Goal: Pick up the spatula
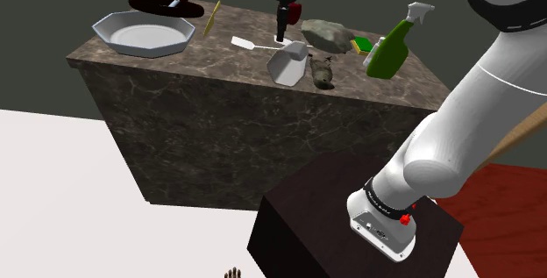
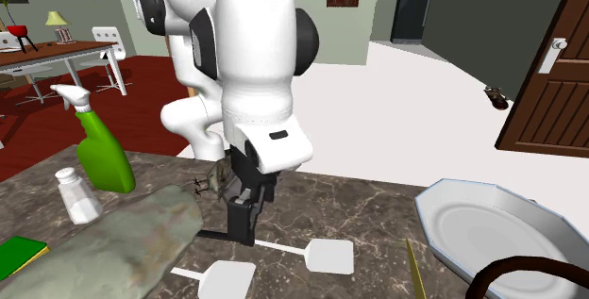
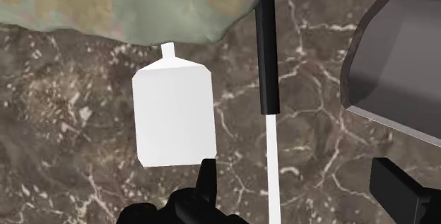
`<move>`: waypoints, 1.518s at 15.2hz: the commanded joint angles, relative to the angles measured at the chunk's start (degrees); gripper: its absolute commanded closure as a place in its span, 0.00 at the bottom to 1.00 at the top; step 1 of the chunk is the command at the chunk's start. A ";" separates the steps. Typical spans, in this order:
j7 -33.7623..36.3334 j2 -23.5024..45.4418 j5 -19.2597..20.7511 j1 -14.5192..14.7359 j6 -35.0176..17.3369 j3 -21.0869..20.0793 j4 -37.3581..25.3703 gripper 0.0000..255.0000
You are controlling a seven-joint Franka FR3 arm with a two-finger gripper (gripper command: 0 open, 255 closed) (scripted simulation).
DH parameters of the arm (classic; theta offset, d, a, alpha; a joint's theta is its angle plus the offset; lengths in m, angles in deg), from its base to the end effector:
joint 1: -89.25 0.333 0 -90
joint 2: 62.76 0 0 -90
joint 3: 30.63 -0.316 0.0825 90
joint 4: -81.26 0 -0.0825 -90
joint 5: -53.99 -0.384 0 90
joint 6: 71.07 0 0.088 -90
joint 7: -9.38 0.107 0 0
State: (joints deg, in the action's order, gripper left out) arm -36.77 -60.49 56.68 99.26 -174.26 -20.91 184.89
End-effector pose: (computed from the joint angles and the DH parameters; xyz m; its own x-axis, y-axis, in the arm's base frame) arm 0.5696 0.0002 0.5090 0.6789 0.7309 -0.0700 0.7328 -0.6805 0.0020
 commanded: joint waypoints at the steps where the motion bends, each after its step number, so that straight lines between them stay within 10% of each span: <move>1: -1.89 1.88 -0.42 0.15 -0.66 -0.23 -1.42 0.00; 9: -1.76 2.61 -0.48 0.10 -5.56 -0.23 2.77 0.00; 10: -1.71 2.58 -0.48 0.12 -5.58 -0.25 2.81 1.00; 23: -1.83 2.11 -0.43 0.12 -2.59 -0.24 0.29 1.00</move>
State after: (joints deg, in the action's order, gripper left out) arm -38.56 -58.17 56.22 99.40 -177.58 -21.17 185.70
